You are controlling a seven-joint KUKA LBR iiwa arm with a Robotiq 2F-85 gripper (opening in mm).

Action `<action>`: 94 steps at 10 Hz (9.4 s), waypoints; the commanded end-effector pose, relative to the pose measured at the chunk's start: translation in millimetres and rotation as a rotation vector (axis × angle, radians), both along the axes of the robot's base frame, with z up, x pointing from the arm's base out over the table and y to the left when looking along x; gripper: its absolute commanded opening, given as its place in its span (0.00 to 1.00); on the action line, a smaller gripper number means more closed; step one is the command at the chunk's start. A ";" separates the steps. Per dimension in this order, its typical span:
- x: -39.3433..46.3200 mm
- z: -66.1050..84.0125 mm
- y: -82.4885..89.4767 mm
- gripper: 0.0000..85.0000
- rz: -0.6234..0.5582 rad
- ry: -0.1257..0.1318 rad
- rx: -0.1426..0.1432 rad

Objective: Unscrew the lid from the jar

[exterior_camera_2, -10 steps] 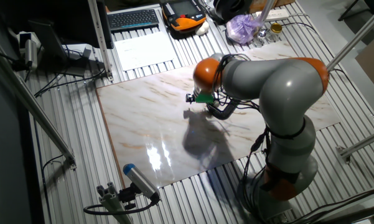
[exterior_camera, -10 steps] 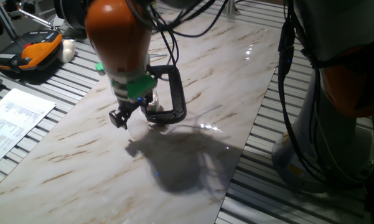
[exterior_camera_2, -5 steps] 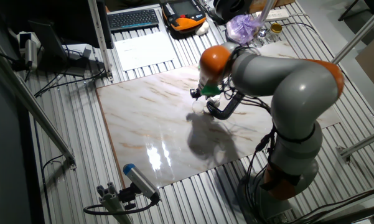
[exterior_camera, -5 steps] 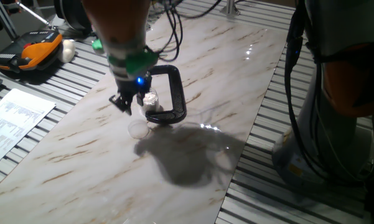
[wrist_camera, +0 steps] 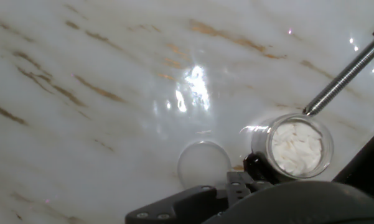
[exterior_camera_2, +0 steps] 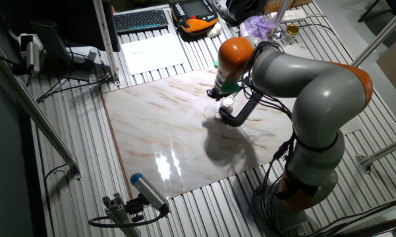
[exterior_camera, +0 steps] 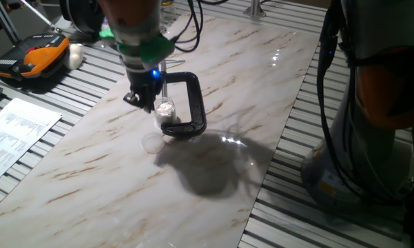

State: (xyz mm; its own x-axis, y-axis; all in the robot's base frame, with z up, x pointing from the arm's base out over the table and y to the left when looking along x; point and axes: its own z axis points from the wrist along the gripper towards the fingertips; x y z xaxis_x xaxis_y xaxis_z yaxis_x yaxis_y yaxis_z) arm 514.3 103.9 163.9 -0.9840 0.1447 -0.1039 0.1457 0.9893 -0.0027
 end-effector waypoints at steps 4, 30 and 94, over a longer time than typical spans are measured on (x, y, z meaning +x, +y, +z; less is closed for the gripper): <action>4.2 13.2 -13.0 0.00 0.028 0.009 -0.002; 9.8 68.7 -88.3 0.00 0.084 0.089 0.011; 27.9 52.3 -92.0 0.00 0.067 0.078 -0.012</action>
